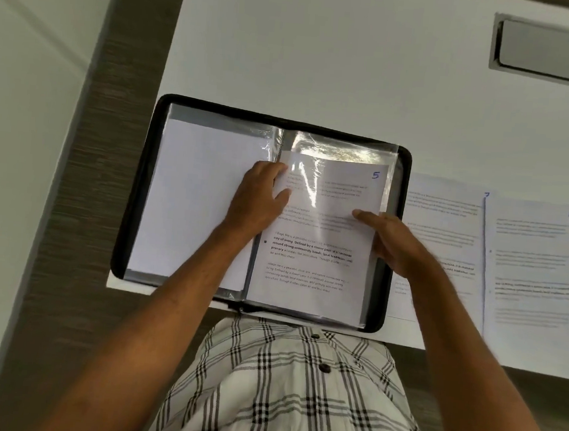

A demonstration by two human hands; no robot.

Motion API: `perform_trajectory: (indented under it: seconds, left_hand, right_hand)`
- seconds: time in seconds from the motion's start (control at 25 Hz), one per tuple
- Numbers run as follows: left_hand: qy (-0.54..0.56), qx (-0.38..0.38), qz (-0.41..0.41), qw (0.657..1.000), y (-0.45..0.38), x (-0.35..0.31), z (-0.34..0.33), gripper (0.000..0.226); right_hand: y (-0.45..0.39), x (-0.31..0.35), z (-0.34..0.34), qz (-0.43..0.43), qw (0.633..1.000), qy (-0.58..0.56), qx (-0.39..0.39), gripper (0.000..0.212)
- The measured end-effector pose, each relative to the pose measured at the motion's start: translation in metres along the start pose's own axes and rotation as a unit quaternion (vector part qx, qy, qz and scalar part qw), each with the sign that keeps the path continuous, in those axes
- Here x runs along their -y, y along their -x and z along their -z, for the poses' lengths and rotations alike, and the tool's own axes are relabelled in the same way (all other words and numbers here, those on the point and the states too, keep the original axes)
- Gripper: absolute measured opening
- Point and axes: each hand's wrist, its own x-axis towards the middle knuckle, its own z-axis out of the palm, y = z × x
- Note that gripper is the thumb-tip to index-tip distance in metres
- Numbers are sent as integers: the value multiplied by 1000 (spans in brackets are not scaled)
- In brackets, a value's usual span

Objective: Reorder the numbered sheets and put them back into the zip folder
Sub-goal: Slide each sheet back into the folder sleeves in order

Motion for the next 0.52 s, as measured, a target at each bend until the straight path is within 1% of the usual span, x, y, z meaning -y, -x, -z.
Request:
perform_trajectory:
  seconds: [0.08, 0.16, 0.24, 0.28, 0.32, 0.36, 0.44, 0.52]
  left_hand:
    - [31, 11, 39, 999, 10, -3, 7, 42]
    - [86, 18, 82, 993, 16, -6, 19, 38]
    - [173, 29, 131, 976, 23, -8, 34, 34]
    - [220, 39, 163, 961, 24, -7, 42, 35]
    - [259, 51, 195, 945, 25, -5, 51, 39]
    - [293, 69, 221, 928, 27, -2, 61, 48]
    - [337, 97, 250, 902, 31, 10, 81, 71]
    - [336, 112, 253, 900, 35, 24, 99, 87]
  right_hand:
    - [7, 4, -11, -8, 999, -38, 31, 28]
    - [13, 16, -27, 3, 993, -85, 75, 34]
    - [13, 27, -47, 34, 982, -128, 135, 44]
    - [10, 32, -59, 49, 975, -143, 165, 50]
    - [8, 36, -72, 60, 969, -145, 194, 59]
    - [5, 40, -85, 64, 965, -127, 220, 69]
    - [-3, 46, -114, 67, 961, -55, 264, 85]
    - [-9, 46, -140, 93, 956, 22, 278, 80]
